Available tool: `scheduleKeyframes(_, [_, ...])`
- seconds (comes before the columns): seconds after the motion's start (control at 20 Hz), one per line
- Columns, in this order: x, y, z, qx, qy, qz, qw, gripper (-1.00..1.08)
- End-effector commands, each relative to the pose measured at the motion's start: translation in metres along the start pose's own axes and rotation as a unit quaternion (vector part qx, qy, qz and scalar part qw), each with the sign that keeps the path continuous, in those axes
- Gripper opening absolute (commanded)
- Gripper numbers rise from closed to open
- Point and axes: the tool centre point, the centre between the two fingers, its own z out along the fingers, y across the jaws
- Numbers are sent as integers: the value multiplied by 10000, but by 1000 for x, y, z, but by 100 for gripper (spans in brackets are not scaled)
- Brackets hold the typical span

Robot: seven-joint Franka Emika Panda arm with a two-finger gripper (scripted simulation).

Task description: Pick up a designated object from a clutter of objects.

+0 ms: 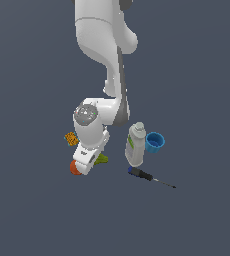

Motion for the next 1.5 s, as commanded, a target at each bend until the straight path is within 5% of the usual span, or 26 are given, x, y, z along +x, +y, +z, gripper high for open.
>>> scheduleKeyframes(0.0, [3, -2, -12, -15, 5, -2, 10000, -100])
scheduleKeyframes(0.45, [23, -22, -78, -15, 0, -4, 10000, -100])
scheduleKeyframes(1.45, [89, -82, -297, -14, -3, -7, 10000, -100])
